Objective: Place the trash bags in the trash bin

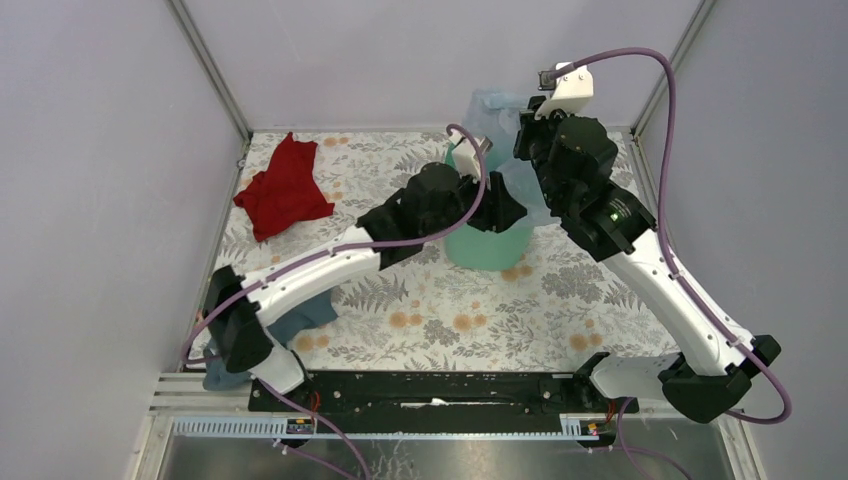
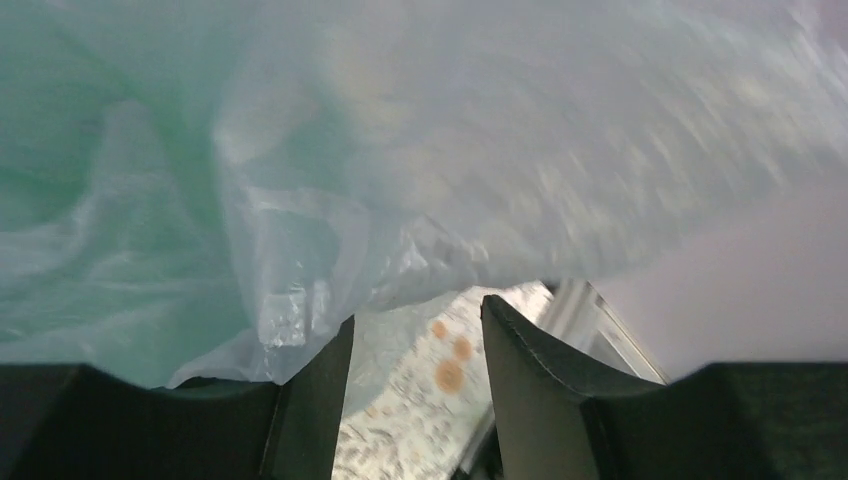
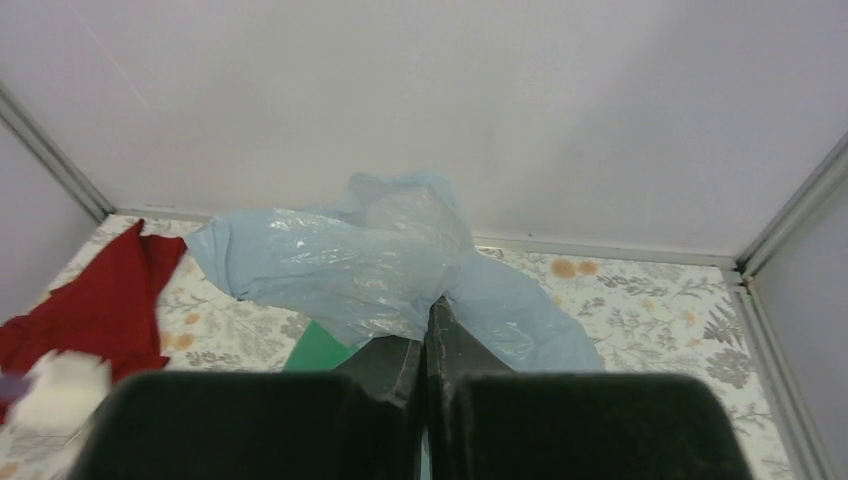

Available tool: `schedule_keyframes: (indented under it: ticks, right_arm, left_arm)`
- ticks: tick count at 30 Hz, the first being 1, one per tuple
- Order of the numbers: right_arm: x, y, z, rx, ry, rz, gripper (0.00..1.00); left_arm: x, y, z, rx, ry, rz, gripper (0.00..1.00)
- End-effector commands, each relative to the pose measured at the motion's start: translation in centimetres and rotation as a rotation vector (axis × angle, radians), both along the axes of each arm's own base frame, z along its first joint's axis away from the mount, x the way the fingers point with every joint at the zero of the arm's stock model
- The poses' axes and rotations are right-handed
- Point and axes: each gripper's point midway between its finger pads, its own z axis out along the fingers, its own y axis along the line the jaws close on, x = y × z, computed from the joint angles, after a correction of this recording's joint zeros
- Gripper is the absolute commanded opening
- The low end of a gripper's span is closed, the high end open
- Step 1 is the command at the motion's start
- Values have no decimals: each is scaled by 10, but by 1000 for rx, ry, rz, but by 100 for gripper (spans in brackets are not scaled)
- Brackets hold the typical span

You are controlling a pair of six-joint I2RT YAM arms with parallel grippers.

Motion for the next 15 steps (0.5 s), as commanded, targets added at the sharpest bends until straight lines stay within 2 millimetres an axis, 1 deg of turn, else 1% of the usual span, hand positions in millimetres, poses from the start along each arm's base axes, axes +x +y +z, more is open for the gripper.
schedule_keyframes:
  ticks: [1,3,5,6,8,9,10,12,13,15]
  right_arm:
    - [-12,8,22,130,-46,85,0]
    - [-9,10,16,133,-36,82,0]
    - [-4,14,11,142,-22,97,0]
    - [-1,17,8,143,-13,114,0]
    - [4,20,4,144,7,126,0]
    - [6,19,3,141,13,123,0]
    - [8,18,0,132,24,118,0]
    - [10,13,-1,122,37,108,0]
    - [10,10,-1,120,41,110,0]
    - [7,6,0,118,43,121,0]
  left_arm:
    - [64,14,8,7,-4,227,54]
    - [82,12,-10,40,10,255,51]
    - [94,13,-25,90,29,299,46]
    - [95,13,-30,105,30,303,45]
    - [94,13,-29,108,33,295,43]
    - [89,12,-25,98,32,270,44]
    - [82,12,-19,85,25,236,46]
    - [65,16,-2,54,-5,181,54]
    - [58,22,8,40,-23,160,59]
    - [47,40,26,30,-70,168,66]
